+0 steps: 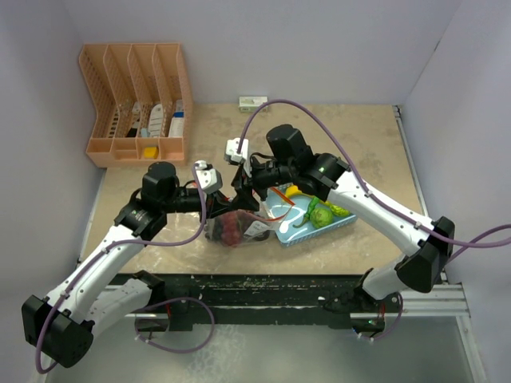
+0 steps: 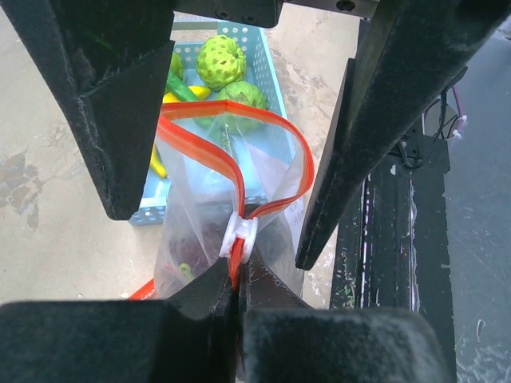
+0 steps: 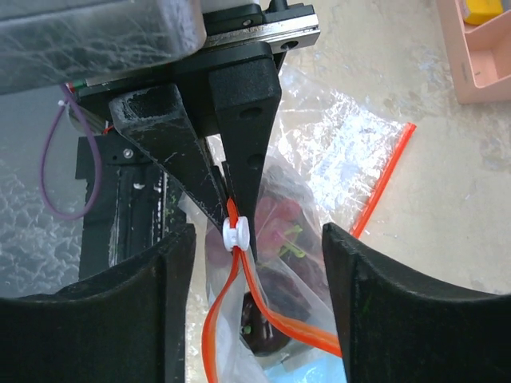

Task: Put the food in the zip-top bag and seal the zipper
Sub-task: Zip the zipper food storage bag at the center of the board.

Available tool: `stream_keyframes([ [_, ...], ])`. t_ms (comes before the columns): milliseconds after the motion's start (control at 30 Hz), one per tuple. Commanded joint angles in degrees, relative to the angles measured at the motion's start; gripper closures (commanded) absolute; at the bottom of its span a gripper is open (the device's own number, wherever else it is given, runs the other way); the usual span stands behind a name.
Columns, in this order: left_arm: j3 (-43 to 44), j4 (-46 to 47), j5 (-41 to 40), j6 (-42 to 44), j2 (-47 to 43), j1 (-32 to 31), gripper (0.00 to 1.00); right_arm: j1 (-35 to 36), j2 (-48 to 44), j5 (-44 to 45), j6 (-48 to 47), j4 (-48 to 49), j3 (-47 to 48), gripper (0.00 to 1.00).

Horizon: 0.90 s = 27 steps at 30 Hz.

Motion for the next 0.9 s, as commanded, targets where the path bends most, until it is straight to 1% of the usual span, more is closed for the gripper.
stream_keyframes([
  [0, 0.5, 3.0, 0.7, 0.1, -0.6, 0.4, 1.00, -0.1, -1.4, -2.5, -0.3, 2.9, 1.5, 0.38],
  [133, 0.6, 3.1, 0.7, 0.1, -0.6, 0.3, 1.00, -0.1, -1.2, -2.8, -0.3, 2.6, 1.4, 0.47],
  [233, 0.5, 3.0, 0.6, 0.1, -0.6, 0.3, 1.00, -0.2, -0.9, -3.2, -0.4, 2.1, 1.6, 0.60],
  [267, 0.5, 3.0, 0.6, 0.1, -0.6, 0.3, 1.00, -0.1, -0.9, -3.3, -0.4, 2.0, 1.7, 0.62],
  [433, 0.5, 3.0, 0.7, 0.0, -0.7, 0.4, 1.00, -0.1, -0.7, -2.8, -0.6, 1.3, 1.7, 0.61],
  [633, 0.5, 3.1, 0.6, -0.2, -0.7, 0.4, 1.00, -0.2, -0.4, -3.3, -0.7, 0.6, 1.8, 0.70],
  [700, 0.5, 3.1, 0.5, -0.2, -0.8, 0.3, 1.00, -0.2, 0.0, -3.4, -0.8, 0.1, 2.0, 0.75],
  [800, 0.4, 3.1, 0.2, -0.1, -1.0, 0.4, 1.00, -0.2, 0.3, -3.6, -0.9, -0.8, 2.4, 0.85],
  [867, 0.4, 3.2, -0.1, -0.3, -1.0, 0.3, 1.00, -0.2, 0.4, -2.8, -0.9, -1.0, 2.5, 0.88],
])
